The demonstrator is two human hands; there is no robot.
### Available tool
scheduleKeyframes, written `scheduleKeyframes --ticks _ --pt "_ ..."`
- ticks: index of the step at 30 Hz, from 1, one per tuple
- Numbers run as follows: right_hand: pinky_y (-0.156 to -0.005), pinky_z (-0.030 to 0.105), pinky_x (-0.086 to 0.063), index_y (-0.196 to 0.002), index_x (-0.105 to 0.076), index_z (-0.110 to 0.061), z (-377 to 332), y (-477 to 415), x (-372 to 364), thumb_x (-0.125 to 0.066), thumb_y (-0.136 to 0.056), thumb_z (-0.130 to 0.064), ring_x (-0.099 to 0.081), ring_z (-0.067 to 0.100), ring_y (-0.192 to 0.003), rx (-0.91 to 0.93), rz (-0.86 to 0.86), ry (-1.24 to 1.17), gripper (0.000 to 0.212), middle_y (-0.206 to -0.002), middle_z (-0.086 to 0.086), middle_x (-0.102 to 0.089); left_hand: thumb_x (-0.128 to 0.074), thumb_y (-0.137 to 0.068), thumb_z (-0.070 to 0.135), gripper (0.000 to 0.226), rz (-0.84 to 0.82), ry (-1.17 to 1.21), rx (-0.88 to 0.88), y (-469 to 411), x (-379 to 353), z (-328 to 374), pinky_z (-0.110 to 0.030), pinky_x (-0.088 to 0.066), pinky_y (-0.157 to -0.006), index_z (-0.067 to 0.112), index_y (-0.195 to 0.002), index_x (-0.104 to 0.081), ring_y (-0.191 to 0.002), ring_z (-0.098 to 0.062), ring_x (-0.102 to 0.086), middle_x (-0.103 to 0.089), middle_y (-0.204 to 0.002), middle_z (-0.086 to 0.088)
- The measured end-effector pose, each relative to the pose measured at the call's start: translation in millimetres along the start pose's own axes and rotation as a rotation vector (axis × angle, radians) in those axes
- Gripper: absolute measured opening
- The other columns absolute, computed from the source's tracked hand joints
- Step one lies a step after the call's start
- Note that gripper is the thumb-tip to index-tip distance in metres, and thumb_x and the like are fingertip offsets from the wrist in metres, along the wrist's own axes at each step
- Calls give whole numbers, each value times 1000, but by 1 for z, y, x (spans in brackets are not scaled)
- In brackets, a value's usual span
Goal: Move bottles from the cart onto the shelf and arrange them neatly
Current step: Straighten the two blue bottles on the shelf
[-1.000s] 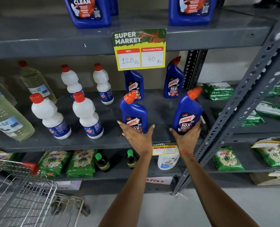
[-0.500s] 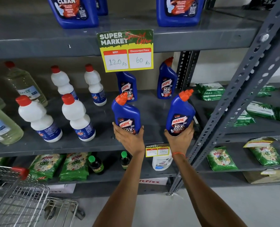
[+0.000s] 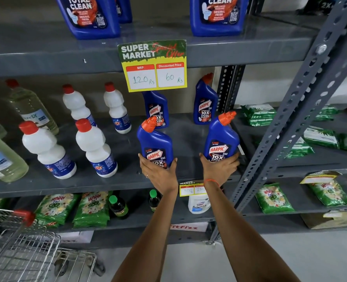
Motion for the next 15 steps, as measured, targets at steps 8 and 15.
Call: scheduleKeyframes --ticks 8,15 --pt "-104 46 -41 -144 -17 2 8 3 7 -87 -52 -33 -43 39 -125 87 -38 -66 121 -139 24 -40 -86 -62 33 116 -8 -7 1 -1 1 0 -52 -41 -102 6 -147 -11 -133 -36 -35 -30 -146 -19" --pt "-103 51 -43 -145 -15 0 5 4 12 -87 -53 -33 -45 40 -125 83 -75 -68 122 -139 24 -40 -85 -62 39 120 -38 -47 22 1 3 3 -53 -43 -101 7 -148 -8 -133 -37 -35 -29 -148 -20"
Point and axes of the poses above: each hand's wrist, its own y-axis away from the middle knuckle, its own x-axis out of the back of the hand, z = x × y, the point moved 3 cm from there along -y, towards the middle knuckle
